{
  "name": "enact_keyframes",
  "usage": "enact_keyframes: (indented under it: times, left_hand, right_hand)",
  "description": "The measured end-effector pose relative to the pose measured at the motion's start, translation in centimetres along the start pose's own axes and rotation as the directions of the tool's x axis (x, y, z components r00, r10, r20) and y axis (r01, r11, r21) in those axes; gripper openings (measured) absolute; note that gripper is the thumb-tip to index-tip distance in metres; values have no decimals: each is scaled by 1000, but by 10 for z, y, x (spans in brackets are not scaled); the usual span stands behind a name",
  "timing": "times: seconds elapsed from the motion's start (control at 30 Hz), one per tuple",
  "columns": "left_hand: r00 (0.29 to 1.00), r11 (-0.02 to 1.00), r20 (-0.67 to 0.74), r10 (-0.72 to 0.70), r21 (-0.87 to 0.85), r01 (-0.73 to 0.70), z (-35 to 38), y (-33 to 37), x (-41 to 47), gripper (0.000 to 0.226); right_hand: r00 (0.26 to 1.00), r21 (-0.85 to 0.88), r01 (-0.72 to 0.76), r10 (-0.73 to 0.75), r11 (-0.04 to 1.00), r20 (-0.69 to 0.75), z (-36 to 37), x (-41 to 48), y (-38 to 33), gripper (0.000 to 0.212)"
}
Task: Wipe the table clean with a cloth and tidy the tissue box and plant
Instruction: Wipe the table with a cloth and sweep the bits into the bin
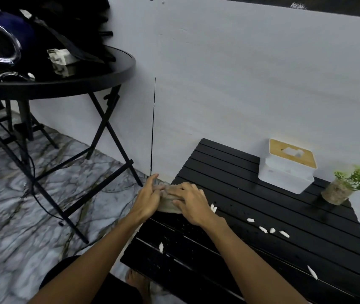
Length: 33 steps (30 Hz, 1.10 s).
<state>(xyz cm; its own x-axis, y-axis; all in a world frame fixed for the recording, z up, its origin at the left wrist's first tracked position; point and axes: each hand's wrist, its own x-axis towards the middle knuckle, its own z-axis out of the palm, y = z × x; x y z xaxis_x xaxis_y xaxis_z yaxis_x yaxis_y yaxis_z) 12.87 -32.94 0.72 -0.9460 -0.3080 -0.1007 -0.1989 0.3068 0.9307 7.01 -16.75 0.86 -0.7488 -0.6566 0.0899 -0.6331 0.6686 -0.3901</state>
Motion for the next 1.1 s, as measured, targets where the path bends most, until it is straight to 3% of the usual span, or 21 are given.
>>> enact_keyframes:
  times: [0.17,0.23,0.33,0.4,0.57,0.77,0.87,0.97,1.1]
  left_hand:
    - [997,985,40,-71,-154,77,-1,-5,3,68]
    - [995,979,73,-61,-191,74,-3,2,-1,65]
    - [996,971,64,-69,-223,82,-6,0,3,47]
    - [996,977,40,-79,-197,86,-8,-2,6,44]
    - [994,964,84,-74,-248,93,-7,3,5,44]
    - [988,974,140,-69,-204,97,-7,-2,2,53]
    - [986,976,149,-75,-190,103,-8,-3,2,54]
    - [985,974,149,-91,-194,119,-10,-1,2,56]
    - [984,974,149,-94,-192,122,-8,0,4,58]
  right_hand:
    - [976,168,118,-145,979,162,-13,-13,19,29]
    - [989,293,70,-105,954,108,-19,-14,18,24]
    - [994,420,6,39,908,-97,-18,-10,1,19]
    - [993,392,-7,52,920,-105,-9,-8,-16,18]
    - [997,130,52,-59,990,49,5,-16,-29,26]
    - [947,215,161,-212,963,242,-8,-25,-5,27]
    - [953,243,165,-218,956,211,-12,-28,-7,36]
    - [965,133,147,-172,980,199,-3,-34,-22,56]
    - [975,92,182,-192,979,110,5,-39,-35,47]
